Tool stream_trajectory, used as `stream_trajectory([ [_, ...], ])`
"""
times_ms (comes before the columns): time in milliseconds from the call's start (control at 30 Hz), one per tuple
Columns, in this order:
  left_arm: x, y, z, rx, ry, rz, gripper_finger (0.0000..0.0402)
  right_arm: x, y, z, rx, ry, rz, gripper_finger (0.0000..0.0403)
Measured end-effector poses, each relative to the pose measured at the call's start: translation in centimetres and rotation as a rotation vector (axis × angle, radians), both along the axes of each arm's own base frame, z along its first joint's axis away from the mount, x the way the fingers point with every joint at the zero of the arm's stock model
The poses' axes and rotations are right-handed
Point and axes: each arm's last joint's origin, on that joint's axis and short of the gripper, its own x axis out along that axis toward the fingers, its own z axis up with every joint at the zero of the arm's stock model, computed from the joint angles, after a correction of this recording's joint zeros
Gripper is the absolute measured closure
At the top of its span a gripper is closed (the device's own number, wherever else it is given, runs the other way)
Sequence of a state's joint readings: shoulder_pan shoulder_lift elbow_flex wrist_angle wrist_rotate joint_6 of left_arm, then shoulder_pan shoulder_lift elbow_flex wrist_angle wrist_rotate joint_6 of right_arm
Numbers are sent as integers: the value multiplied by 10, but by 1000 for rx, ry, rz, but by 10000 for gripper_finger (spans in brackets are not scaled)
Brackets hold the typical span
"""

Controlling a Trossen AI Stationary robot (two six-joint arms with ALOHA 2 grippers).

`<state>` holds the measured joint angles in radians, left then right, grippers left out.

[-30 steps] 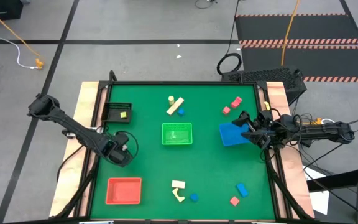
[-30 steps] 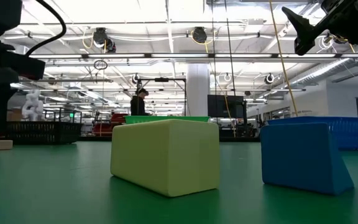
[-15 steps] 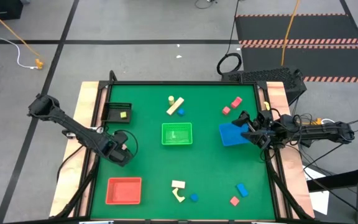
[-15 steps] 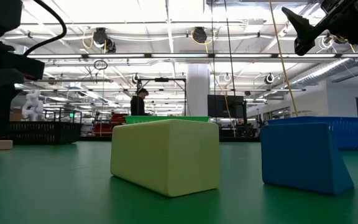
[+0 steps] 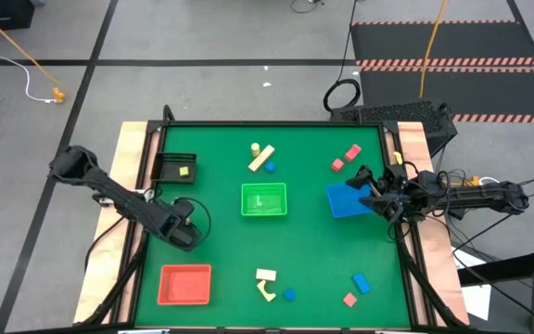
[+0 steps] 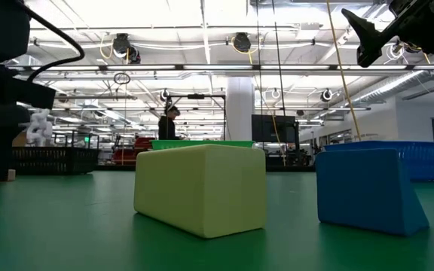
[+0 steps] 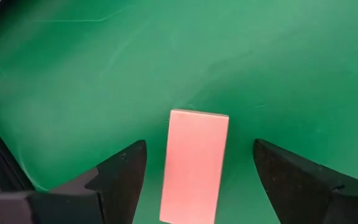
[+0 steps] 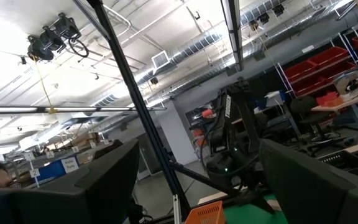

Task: Sort & place blocks by color
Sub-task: Put the middle light brown block into the green bin

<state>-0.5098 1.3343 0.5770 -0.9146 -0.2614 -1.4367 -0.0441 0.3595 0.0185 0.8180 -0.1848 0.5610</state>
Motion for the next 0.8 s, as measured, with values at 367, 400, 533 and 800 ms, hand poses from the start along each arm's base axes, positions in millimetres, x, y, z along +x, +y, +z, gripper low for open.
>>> stream_trajectory([
  [367,5,-4,-5,-31,-26,71,186,0,0,0,0,0,0,78],
  [400,6,-4,-5,-40,-30,83,204,0,0,0,0,0,0,78],
  [533,8,-5,-6,-64,-45,86,272,0,0,0,0,0,0,78],
  [800,16,-8,3,-94,-150,62,273,0,0,0,0,0,0,78],
])
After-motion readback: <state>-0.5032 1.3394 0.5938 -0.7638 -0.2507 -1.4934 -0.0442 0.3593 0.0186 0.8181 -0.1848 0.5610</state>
